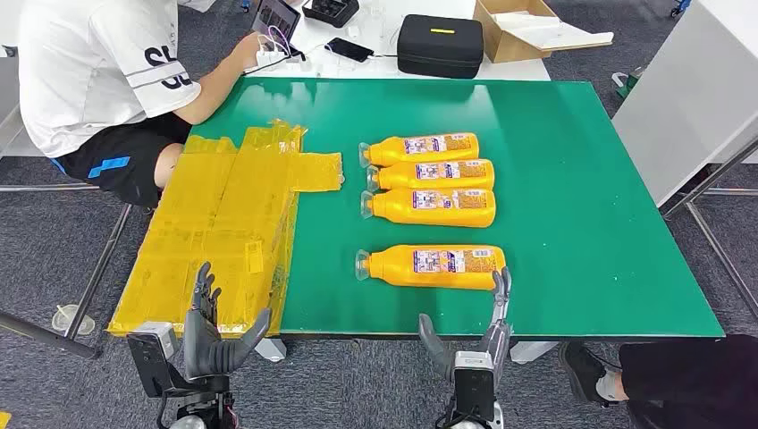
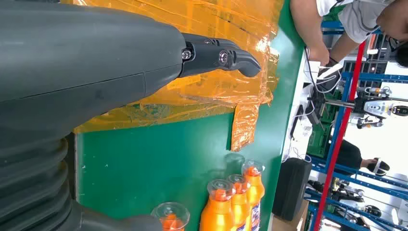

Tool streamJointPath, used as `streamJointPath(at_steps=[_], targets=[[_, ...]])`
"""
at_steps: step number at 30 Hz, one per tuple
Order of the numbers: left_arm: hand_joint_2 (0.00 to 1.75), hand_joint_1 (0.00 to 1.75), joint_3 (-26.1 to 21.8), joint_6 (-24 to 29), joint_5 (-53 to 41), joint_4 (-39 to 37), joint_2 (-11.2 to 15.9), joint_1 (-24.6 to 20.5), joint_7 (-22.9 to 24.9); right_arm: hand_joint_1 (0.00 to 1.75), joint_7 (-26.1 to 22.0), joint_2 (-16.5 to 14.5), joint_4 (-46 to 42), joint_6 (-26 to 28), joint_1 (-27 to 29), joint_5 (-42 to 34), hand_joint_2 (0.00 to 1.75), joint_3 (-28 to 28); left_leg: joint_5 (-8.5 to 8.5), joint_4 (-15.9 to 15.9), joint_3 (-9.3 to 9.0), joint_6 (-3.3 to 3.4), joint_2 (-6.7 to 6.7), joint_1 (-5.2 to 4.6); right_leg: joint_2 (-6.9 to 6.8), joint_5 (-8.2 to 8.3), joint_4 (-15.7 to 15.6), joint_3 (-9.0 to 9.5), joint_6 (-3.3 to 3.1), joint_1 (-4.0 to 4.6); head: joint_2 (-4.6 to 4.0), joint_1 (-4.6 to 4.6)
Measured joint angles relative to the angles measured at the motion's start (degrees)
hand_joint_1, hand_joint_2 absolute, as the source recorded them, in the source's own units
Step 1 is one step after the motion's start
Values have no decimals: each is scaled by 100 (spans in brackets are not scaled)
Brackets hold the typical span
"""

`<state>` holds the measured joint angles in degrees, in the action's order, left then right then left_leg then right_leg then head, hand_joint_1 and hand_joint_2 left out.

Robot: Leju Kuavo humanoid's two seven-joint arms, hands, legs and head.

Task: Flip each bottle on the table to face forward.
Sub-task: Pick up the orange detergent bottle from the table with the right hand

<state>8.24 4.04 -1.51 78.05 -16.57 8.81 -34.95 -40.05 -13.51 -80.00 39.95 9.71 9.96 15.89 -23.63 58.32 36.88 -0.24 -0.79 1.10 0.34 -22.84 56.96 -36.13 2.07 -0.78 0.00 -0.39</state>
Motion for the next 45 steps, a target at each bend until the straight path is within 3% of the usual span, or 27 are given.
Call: streamJointPath(at_steps=[45], targets=[[175,0,11,-1,-37,0,-2,-30,4,0,-1,1,9,-2,20,36,175,-20,0,0,0,0,0,0,0,0,0,0,0,0,0,0]])
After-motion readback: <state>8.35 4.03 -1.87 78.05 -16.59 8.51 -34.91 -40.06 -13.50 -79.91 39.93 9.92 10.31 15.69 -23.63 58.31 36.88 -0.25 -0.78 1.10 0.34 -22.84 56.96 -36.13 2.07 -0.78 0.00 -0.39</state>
